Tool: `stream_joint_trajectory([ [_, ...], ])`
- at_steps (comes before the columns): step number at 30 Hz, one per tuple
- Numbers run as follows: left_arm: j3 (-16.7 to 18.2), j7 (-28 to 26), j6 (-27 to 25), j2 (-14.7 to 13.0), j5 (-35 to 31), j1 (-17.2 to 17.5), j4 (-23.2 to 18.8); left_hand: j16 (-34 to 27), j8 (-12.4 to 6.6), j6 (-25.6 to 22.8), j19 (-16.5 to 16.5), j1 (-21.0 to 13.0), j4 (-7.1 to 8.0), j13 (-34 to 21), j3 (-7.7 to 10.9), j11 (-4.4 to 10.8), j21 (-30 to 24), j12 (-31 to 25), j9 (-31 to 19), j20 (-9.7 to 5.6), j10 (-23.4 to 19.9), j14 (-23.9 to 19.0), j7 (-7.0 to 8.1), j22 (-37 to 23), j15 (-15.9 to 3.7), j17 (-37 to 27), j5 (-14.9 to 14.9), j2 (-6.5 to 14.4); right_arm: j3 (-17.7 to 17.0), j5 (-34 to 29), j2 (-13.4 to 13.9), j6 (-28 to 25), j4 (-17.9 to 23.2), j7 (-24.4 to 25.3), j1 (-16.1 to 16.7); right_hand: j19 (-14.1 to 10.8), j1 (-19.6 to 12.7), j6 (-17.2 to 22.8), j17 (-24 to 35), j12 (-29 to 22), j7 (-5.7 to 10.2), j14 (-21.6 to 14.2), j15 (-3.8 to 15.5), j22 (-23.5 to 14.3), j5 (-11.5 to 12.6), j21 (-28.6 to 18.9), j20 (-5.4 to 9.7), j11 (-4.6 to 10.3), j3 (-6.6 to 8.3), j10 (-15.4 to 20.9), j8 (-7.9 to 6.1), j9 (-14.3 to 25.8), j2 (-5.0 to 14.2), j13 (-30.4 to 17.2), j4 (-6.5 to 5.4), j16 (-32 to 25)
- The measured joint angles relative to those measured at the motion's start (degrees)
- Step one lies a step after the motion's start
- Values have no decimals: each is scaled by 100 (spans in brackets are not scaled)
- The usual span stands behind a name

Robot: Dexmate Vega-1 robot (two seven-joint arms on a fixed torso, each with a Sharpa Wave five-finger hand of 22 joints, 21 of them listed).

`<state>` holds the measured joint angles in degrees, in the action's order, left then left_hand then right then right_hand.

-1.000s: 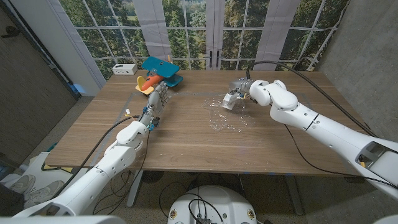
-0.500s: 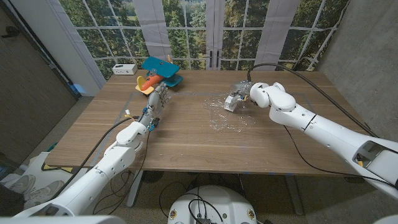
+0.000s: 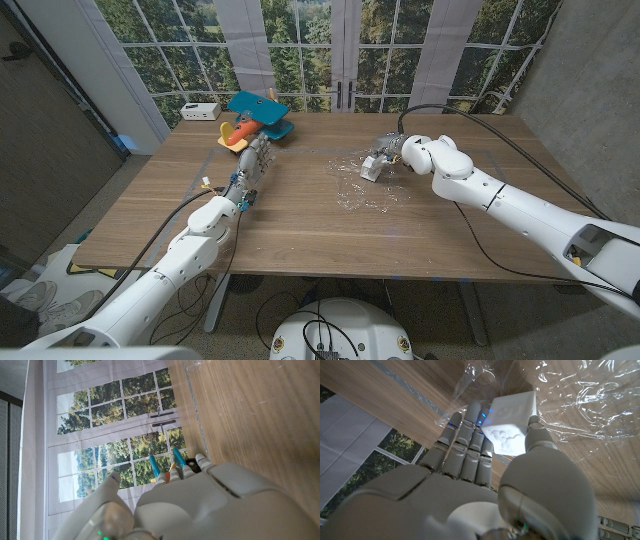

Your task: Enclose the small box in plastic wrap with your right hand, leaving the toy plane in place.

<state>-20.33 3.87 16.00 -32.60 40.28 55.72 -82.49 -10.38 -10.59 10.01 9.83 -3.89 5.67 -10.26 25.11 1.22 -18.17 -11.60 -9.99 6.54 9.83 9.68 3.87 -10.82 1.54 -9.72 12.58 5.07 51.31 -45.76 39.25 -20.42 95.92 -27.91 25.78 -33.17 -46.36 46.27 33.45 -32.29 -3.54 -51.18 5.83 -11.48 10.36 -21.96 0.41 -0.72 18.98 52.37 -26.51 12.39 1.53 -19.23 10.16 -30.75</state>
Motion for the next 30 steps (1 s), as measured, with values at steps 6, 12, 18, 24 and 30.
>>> stream_joint_trajectory([
  [6,-4,-2,-11,2,-2,-7,2,0,0,0,0,0,0,0,0,0,0,0,0,0,0,0,0,0,0,0,0,0,26,73,-10,24,-86,10,-49,22,0,-127,-177,195,125,66,65,3,-2,-39,-25,-16,144,-305,122,-25,0,56,-346,262],
  [12,-7,38,-12,27,21,-43,45,0,0,0,0,0,0,0,0,-55,0,0,0,0,9,0,0,1,0,0,0,0,27,223,-4,101,-139,11,-94,71,-64,-413,-444,580,411,374,42,22,-15,-39,-115,58,41,-871,450,-95,70,244,-631,615],
  [18,-25,94,-16,67,43,-125,139,0,0,0,0,0,0,0,0,-63,0,0,0,0,0,0,0,1,0,0,0,0,29,363,45,174,-152,9,-124,164,102,-629,-531,866,626,446,-13,30,39,-39,-207,60,-209,-1251,717,-121,152,361,-710,764],
  [24,-43,151,-23,99,54,-202,229,0,0,0,0,0,0,0,0,-63,0,0,0,0,0,0,0,1,0,0,0,0,24,449,111,194,-102,-32,-133,251,591,-833,-559,1020,680,559,-62,30,83,-39,-294,72,-434,-1402,888,-120,-50,430,-811,837],
  [30,-55,214,-23,121,59,-252,286,0,0,0,0,0,0,0,0,-62,0,0,0,0,0,32,0,1,32,0,0,0,-67,519,218,201,32,-50,-100,340,995,-1099,-558,1144,688,670,-111,30,143,0,-383,-19,-682,-1492,1074,-120,-312,474,-978,897],
])
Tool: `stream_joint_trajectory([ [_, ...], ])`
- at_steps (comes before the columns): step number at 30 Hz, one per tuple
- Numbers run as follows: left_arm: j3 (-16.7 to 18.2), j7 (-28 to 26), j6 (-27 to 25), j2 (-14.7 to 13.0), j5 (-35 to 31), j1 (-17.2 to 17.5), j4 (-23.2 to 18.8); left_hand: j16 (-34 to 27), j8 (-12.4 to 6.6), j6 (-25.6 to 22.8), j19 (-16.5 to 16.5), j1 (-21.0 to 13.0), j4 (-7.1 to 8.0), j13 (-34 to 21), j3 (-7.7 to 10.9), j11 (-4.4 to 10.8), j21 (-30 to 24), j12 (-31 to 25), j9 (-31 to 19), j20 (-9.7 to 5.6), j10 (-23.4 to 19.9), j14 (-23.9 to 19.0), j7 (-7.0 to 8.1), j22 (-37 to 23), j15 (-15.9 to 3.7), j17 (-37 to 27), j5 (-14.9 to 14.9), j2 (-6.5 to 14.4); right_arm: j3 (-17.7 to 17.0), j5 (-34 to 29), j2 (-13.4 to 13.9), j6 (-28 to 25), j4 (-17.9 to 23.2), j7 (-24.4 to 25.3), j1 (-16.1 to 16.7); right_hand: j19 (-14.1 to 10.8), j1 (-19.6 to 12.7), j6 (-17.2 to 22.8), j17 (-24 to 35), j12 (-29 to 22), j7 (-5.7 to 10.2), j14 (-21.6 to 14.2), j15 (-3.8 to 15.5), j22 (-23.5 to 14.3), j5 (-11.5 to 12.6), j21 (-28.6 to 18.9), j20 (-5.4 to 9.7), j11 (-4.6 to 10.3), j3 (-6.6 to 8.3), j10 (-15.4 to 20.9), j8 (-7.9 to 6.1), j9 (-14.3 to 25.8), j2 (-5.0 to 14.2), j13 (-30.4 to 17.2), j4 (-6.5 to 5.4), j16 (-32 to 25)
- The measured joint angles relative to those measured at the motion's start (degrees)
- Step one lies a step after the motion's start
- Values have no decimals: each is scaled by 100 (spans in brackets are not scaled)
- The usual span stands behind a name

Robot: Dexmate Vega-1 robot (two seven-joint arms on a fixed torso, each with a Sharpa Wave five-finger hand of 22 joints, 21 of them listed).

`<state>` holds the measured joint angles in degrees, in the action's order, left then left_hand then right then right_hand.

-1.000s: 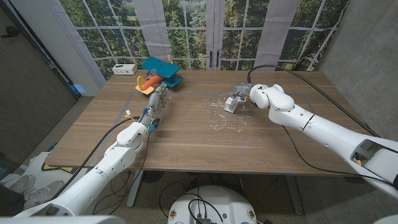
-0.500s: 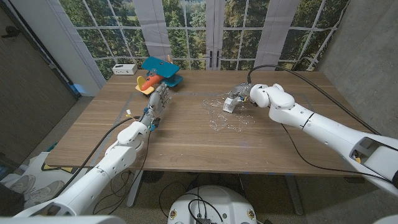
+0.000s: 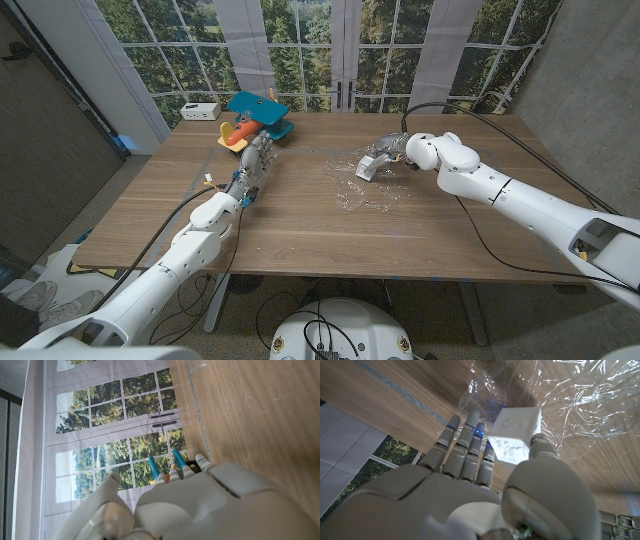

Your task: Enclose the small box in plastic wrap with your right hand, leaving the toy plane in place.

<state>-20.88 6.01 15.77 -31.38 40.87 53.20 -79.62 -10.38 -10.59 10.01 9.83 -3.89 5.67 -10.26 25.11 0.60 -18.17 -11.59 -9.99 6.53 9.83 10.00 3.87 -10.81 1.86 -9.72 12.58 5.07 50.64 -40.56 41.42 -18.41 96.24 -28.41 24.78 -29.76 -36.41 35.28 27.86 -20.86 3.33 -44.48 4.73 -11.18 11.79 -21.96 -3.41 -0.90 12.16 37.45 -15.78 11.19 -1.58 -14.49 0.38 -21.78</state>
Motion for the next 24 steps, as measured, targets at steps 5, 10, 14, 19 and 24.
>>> stream_joint_trajectory([
  [5,-20,65,0,37,3,-82,96,0,0,0,0,0,0,0,0,0,11,0,0,0,0,0,0,0,0,0,0,0,-79,97,91,-34,129,-11,59,29,236,-344,0,118,42,92,10,0,54,46,-29,-12,-151,-179,192,0,-129,27,-86,66],
  [10,-44,116,1,78,6,-172,205,0,0,0,0,0,0,0,0,0,43,0,0,0,0,0,0,0,0,0,0,0,-117,130,150,-124,221,-29,92,62,259,-678,-26,245,99,220,-32,-1,118,56,-62,15,-191,-425,358,1,-153,40,-53,127],
  [14,-54,151,12,96,7,-218,259,0,0,0,0,0,0,0,0,0,43,0,0,0,0,0,0,0,0,0,0,0,-156,161,188,-167,284,-48,125,101,453,-880,-14,332,97,348,-62,-1,157,77,-101,-30,-285,-582,434,11,-164,25,-143,188],
  [19,-56,171,27,106,7,-241,285,0,0,0,0,0,0,0,0,0,43,0,0,0,0,-1,0,0,-1,0,0,0,-275,306,201,-174,317,40,210,122,668,-788,19,338,6,347,-63,-1,202,98,-122,-47,-330,-592,421,16,-9,23,-269,188],
  [24,-56,184,34,109,14,-247,294,0,0,0,0,0,0,0,0,1,43,0,0,0,0,0,0,0,-1,0,0,0,-419,470,198,-200,364,305,338,75,516,-683,19,339,-99,346,-63,-1,242,98,-138,-103,-205,-529,388,15,222,-3,-209,188],
])
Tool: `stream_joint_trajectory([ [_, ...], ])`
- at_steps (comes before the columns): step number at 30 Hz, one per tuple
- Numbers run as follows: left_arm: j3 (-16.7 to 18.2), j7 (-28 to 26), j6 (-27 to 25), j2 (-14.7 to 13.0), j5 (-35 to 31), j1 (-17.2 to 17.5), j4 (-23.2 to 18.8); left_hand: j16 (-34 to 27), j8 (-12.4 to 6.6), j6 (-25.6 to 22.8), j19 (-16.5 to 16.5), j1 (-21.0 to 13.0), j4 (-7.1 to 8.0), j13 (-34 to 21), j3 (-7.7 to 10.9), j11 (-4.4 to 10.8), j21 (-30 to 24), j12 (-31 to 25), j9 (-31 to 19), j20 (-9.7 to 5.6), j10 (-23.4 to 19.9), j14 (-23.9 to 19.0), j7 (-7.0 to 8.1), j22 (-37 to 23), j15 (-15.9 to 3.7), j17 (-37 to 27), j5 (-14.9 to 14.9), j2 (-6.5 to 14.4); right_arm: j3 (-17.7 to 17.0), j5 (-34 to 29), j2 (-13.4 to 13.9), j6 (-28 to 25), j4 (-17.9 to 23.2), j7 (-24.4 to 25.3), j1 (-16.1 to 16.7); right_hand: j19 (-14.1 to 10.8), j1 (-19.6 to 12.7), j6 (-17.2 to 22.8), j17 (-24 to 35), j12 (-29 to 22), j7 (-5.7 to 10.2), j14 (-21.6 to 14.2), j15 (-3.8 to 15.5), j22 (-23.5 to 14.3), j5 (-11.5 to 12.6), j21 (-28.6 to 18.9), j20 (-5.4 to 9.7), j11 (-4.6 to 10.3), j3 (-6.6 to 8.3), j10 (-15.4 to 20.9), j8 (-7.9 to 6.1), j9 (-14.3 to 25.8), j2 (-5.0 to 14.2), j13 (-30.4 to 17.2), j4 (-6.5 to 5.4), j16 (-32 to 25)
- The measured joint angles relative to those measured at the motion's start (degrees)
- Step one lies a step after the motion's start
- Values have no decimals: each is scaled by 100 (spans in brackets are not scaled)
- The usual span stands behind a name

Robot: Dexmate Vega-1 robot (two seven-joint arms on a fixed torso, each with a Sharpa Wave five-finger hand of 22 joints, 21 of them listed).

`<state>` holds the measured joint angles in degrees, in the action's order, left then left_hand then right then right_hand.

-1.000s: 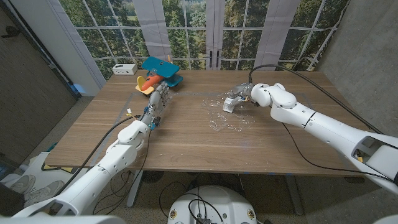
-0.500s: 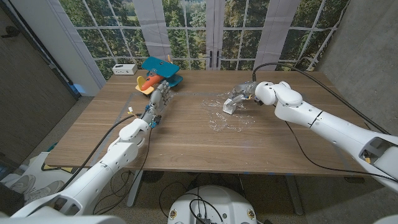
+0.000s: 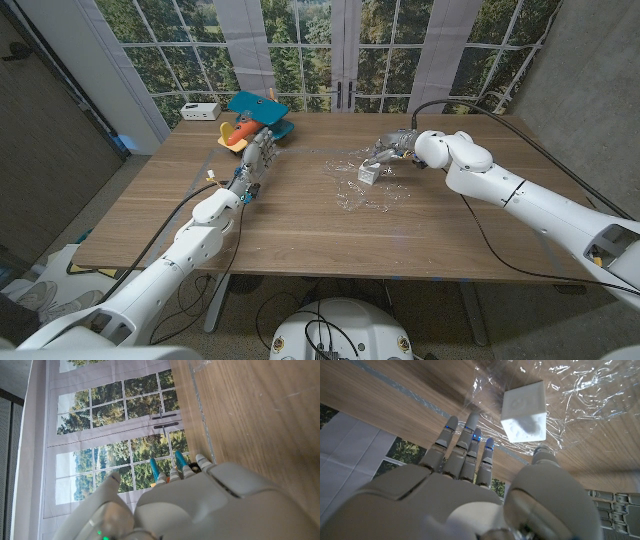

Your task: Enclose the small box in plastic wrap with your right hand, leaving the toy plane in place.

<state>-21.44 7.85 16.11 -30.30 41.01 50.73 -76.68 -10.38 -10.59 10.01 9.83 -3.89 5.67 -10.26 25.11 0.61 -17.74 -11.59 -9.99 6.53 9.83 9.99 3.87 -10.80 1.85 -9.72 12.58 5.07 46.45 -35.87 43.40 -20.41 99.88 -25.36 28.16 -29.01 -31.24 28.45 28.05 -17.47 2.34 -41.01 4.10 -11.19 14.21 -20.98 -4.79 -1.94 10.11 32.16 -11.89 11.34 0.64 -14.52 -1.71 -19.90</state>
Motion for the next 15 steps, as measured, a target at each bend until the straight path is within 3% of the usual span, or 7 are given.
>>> stream_joint_trajectory([
  [5,0,4,9,2,6,0,1,0,0,0,0,0,0,0,0,0,0,0,0,0,0,0,0,0,0,0,0,0,-54,55,-19,-133,54,322,68,-38,-274,42,0,9,42,78,-8,0,21,0,38,69,202,-10,0,0,270,0,156,40],
  [11,9,18,30,10,24,25,1,0,0,0,0,0,0,0,0,-21,0,0,0,0,21,0,0,0,0,0,0,0,-58,-5,-91,-284,80,556,92,-38,-445,-148,-13,182,106,416,-54,0,13,-1,38,194,281,-389,46,0,337,0,266,186],
  [15,15,21,42,12,35,55,-6,0,0,0,0,0,0,0,0,-21,0,0,0,0,21,0,0,0,0,0,0,0,-25,-61,-163,-408,28,662,40,56,-670,-224,-15,270,111,758,-87,0,-31,-1,71,209,367,-629,63,-1,440,-27,420,348],
])
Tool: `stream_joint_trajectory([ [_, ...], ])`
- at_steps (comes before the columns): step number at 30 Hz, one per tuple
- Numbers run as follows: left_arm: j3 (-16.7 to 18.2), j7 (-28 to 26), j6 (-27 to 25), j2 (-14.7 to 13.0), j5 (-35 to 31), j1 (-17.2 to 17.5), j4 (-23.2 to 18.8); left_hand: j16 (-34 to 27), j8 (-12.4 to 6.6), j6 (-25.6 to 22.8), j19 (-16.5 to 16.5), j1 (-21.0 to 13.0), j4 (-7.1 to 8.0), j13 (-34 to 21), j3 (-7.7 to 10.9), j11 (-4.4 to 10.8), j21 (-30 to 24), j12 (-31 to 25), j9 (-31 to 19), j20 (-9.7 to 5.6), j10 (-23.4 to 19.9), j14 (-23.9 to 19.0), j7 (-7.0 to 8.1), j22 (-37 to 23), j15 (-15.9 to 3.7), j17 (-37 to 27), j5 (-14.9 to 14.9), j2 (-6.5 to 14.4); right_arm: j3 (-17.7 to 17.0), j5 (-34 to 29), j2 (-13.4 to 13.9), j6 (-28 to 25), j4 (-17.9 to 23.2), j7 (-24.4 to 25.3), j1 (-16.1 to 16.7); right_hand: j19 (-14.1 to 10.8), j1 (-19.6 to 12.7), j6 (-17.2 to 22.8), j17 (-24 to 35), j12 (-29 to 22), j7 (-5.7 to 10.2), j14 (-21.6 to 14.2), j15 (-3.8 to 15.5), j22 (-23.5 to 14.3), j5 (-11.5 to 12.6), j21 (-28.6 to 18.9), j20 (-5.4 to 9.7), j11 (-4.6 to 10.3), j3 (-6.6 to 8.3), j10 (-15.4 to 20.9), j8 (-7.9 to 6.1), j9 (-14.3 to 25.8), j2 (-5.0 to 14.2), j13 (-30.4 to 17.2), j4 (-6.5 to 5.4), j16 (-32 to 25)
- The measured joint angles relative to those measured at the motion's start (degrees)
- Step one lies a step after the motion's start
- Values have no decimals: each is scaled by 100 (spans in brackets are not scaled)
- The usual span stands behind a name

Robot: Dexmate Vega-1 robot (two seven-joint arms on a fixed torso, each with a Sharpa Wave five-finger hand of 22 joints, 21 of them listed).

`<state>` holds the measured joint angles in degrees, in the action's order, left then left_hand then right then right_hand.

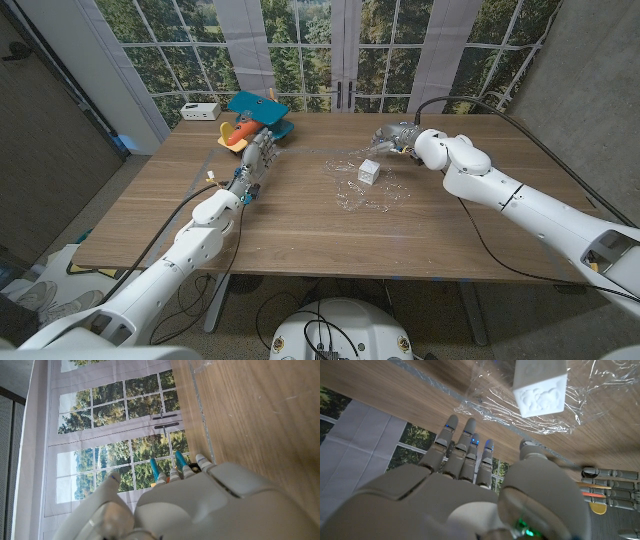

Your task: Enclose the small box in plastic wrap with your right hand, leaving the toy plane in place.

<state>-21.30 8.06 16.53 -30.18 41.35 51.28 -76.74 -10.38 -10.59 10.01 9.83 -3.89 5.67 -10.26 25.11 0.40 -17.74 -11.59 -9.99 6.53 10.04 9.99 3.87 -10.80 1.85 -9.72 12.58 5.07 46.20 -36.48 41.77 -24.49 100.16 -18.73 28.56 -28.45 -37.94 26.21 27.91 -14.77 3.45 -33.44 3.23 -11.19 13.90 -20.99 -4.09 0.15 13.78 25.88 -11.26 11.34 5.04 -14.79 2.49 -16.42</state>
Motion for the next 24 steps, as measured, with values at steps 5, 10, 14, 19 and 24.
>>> stream_joint_trajectory([
  [5,14,-8,18,1,10,44,-41,0,0,0,0,0,0,0,0,0,0,0,0,0,0,0,0,0,0,0,0,0,44,-105,-45,-120,-43,34,-51,44,-116,-44,-51,102,34,332,-34,0,-34,23,17,33,90,-198,5,28,116,0,110,162],
  [10,28,-23,32,-8,19,94,-94,0,0,0,0,0,0,0,0,0,0,0,0,0,0,0,0,0,0,0,0,0,258,-245,-234,-270,-249,43,-268,83,-243,-75,-83,103,66,390,-56,0,-60,44,40,47,147,-228,5,28,183,0,168,202],
  [14,41,-23,32,-23,19,137,-138,0,0,0,0,0,23,0,-23,0,0,0,0,0,0,0,0,0,0,0,0,0,380,-357,-342,-376,-392,47,-393,83,-340,-75,-105,103,66,389,-56,0,-60,44,40,62,216,-232,5,28,237,1,237,202],
  [19,51,-58,35,-38,29,176,-182,0,0,0,22,0,23,0,-23,-21,45,0,0,22,-22,0,0,0,0,0,0,0,436,-468,-389,-457,-468,48,-448,59,-393,-75,-109,102,65,389,-56,-1,-99,44,62,91,217,-203,5,28,244,14,285,202],
  [24,61,-84,37,-47,39,204,-208,0,0,0,19,0,23,0,-23,-21,45,0,0,25,-21,0,0,0,0,0,0,0,652,-528,-597,-499,-859,47,-700,39,-423,-68,-109,102,64,387,-54,-1,-100,44,83,84,217,-142,-20,28,275,17,285,202],
])
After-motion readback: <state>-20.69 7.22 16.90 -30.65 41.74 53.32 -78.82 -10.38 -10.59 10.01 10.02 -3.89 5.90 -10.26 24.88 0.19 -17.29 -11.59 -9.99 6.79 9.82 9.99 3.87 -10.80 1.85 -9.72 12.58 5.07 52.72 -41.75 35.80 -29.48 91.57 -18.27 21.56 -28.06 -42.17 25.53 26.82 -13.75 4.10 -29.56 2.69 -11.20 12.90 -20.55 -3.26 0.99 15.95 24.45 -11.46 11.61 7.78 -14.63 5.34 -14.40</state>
